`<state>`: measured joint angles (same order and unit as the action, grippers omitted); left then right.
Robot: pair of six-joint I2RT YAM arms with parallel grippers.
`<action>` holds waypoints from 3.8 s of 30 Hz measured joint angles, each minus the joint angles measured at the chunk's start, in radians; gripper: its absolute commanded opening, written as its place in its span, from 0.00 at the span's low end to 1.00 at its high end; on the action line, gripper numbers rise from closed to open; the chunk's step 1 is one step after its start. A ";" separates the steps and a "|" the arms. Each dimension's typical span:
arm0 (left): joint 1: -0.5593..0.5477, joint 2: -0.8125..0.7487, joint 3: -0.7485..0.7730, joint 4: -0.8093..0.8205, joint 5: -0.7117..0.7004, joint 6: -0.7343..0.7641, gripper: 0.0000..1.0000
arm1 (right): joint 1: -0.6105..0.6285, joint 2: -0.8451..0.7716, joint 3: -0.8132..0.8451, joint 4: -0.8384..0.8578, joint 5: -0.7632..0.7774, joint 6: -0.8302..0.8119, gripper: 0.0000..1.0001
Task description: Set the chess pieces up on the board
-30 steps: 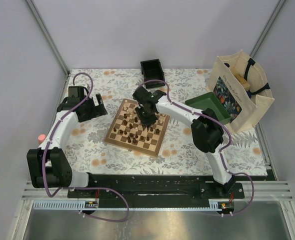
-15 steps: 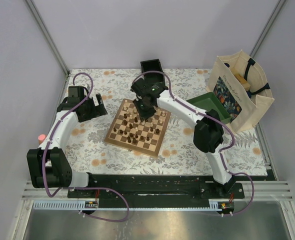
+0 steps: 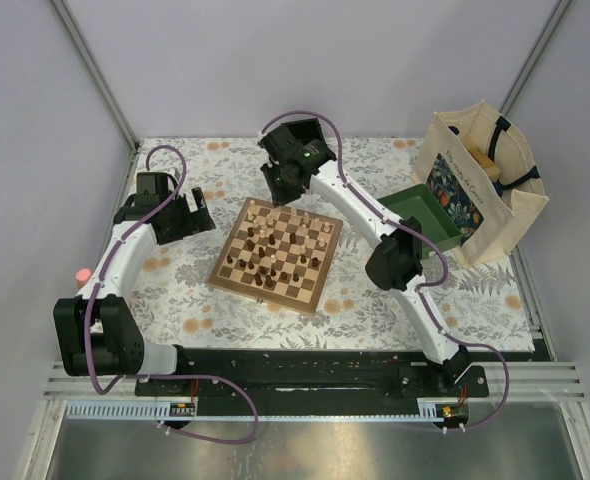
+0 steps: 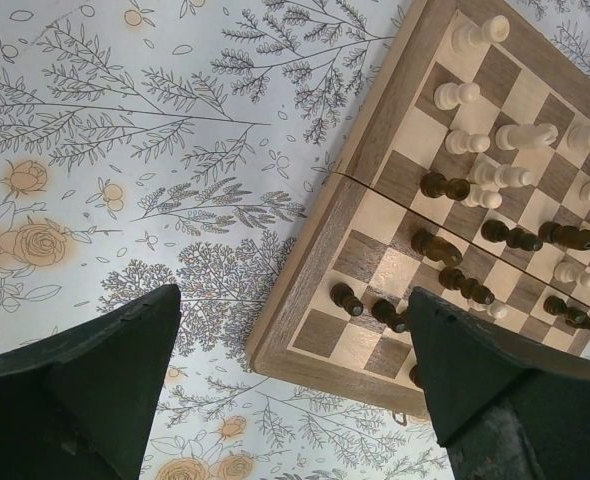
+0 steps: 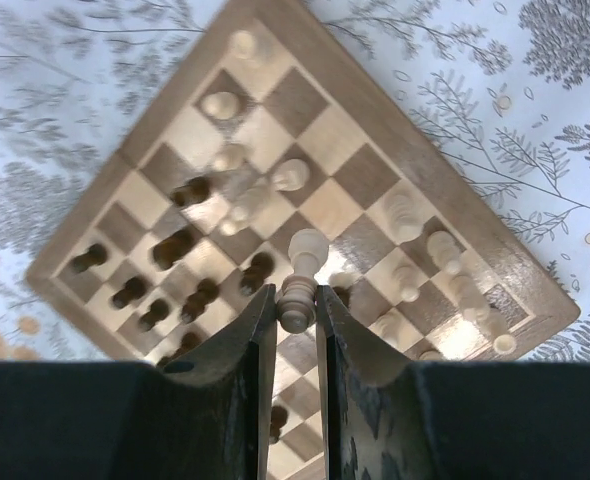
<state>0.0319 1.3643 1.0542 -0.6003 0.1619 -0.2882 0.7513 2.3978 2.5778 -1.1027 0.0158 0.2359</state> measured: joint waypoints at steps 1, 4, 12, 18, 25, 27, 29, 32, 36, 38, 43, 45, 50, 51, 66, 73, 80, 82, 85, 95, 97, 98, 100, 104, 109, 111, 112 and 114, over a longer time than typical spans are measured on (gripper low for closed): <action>0.000 0.000 0.000 0.000 0.000 0.000 0.99 | -0.012 0.021 -0.001 -0.003 0.000 0.000 0.20; 0.000 0.000 0.000 0.000 0.005 0.000 0.99 | -0.041 0.057 -0.011 -0.002 -0.001 0.000 0.20; 0.000 0.000 0.000 0.000 0.014 0.000 0.99 | -0.067 0.083 -0.008 0.046 -0.010 0.004 0.20; 0.000 0.000 0.000 0.000 0.019 0.000 0.99 | -0.065 0.121 0.000 0.089 -0.030 0.004 0.21; 0.000 0.000 0.000 0.000 0.021 0.000 0.99 | -0.065 0.171 0.001 0.093 -0.034 0.004 0.22; 0.000 0.000 0.000 0.000 0.022 0.000 0.99 | -0.065 0.173 0.001 0.092 -0.034 0.004 0.22; 0.000 0.000 0.000 0.000 0.022 0.000 0.99 | -0.065 0.173 0.002 0.092 -0.034 0.004 0.22; 0.000 0.000 0.000 0.000 0.022 0.000 0.99 | -0.065 0.173 0.003 0.090 -0.033 0.004 0.21; 0.000 0.000 0.000 0.000 0.024 0.000 0.99 | -0.065 0.173 0.003 0.086 -0.033 0.004 0.22; 0.000 0.000 0.000 0.000 0.026 0.000 0.99 | -0.065 0.173 0.003 0.084 -0.032 0.004 0.22; 0.000 0.000 0.000 0.000 0.026 0.000 0.99 | -0.065 0.173 0.003 0.082 -0.032 0.003 0.23; 0.000 0.000 0.000 0.000 0.026 0.000 0.99 | -0.065 0.173 0.003 0.082 -0.026 0.003 0.23; 0.000 0.000 0.000 0.000 0.026 0.000 0.99 | -0.065 0.173 0.003 0.082 -0.006 0.003 0.24; 0.000 0.000 0.000 0.000 0.026 0.000 0.99 | -0.065 0.173 0.003 0.082 -0.003 0.003 0.24; 0.000 0.000 0.000 0.000 0.027 0.000 0.99 | -0.065 0.173 0.004 0.078 -0.002 0.003 0.24; 0.000 0.000 0.000 0.000 0.030 0.000 0.99 | -0.065 0.174 0.004 0.071 -0.002 0.003 0.29; 0.000 0.000 0.000 0.000 0.030 0.000 0.99 | -0.065 0.174 0.004 0.068 -0.002 0.003 0.38; 0.000 0.000 0.000 0.000 0.030 0.000 0.99 | -0.065 0.174 0.004 0.068 -0.002 0.003 0.40; 0.000 0.000 0.000 0.000 0.030 0.000 0.99 | -0.065 0.174 0.005 0.069 -0.002 0.004 0.41; 0.000 0.000 0.000 0.000 0.031 0.000 0.99 | -0.065 0.174 0.007 0.088 -0.030 0.008 0.45; 0.000 0.000 0.000 0.000 0.031 0.000 0.99 | -0.065 0.174 0.008 0.089 -0.041 0.011 0.45; 0.000 0.000 0.000 0.000 0.031 0.000 0.99 | -0.065 0.174 0.009 0.090 -0.047 0.013 0.45; 0.000 0.000 0.000 0.000 0.031 0.000 0.99 | -0.065 0.174 0.009 0.093 -0.059 0.017 0.46; 0.000 0.000 0.000 0.000 0.031 0.000 0.99 | -0.065 0.171 0.009 0.097 -0.064 0.023 0.47; 0.000 0.000 0.000 0.000 0.031 -0.004 0.99 | -0.065 0.125 -0.005 0.106 -0.063 0.023 0.48; 0.000 0.000 0.000 0.000 0.034 -0.009 0.99 | -0.065 0.089 -0.017 0.111 -0.060 0.023 0.48; -0.001 0.000 0.000 0.000 0.036 -0.012 0.99 | -0.065 0.065 -0.028 0.116 -0.058 0.022 0.48; -0.002 0.000 0.000 0.000 0.041 -0.022 0.99 | -0.065 0.009 -0.057 0.122 -0.052 0.021 0.48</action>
<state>0.0296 1.3643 1.0538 -0.6003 0.2028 -0.3103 0.6861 2.4065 2.5210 -0.9810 -0.0360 0.2573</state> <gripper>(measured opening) 0.988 0.481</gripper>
